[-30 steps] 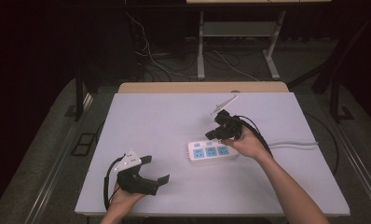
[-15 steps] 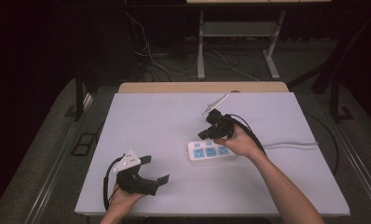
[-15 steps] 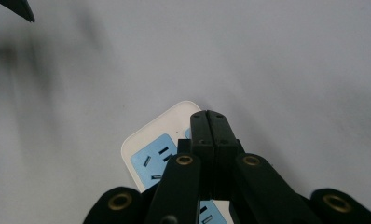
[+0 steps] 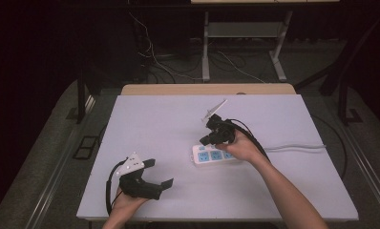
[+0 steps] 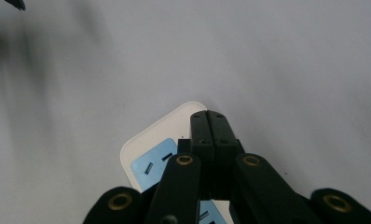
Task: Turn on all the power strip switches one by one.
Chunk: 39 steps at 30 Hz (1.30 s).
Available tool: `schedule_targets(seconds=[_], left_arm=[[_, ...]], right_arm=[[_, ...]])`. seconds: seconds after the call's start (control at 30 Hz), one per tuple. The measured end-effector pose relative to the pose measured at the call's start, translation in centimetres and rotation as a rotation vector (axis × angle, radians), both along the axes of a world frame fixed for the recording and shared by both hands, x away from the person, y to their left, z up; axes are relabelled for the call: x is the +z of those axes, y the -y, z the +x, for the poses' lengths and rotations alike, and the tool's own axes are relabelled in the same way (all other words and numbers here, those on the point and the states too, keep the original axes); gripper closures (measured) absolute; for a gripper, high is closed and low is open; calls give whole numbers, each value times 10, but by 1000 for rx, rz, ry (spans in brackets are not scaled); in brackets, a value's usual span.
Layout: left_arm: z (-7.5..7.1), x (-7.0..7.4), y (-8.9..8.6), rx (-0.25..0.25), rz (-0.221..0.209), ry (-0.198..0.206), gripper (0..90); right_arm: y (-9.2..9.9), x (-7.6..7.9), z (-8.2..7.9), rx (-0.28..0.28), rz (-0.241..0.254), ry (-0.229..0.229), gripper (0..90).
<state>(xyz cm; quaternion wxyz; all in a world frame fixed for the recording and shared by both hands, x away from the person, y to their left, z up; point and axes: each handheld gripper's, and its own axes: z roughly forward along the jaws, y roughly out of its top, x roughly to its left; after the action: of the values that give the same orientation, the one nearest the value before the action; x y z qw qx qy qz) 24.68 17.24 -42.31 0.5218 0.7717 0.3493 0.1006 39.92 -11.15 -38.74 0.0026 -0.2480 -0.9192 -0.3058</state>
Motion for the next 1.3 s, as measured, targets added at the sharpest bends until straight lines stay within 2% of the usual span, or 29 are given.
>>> schedule_targets(seconds=[0.57, 0.93, 1.03, 1.1, 1.3], left_arm=[[0, 0, -1, 1, -3, 3, 0], [-1, 0, 0, -2, 0, 1, 0], [-1, 0, 1, 0, -1, -2, 0], [-1, 0, 1, -2, -1, -1, 0], [-2, 1, 0, 1, -2, 1, 0]], right_arm=[[-8, -16, 5, 3, -21, -28, 900], [-9, -19, 5, 8, -8, -42, 900], [-12, -19, 3, 18, -20, -32, 900], [-14, -19, 3, 17, -24, -46, 900], [-19, -20, 2, 23, -40, -20, 900]])
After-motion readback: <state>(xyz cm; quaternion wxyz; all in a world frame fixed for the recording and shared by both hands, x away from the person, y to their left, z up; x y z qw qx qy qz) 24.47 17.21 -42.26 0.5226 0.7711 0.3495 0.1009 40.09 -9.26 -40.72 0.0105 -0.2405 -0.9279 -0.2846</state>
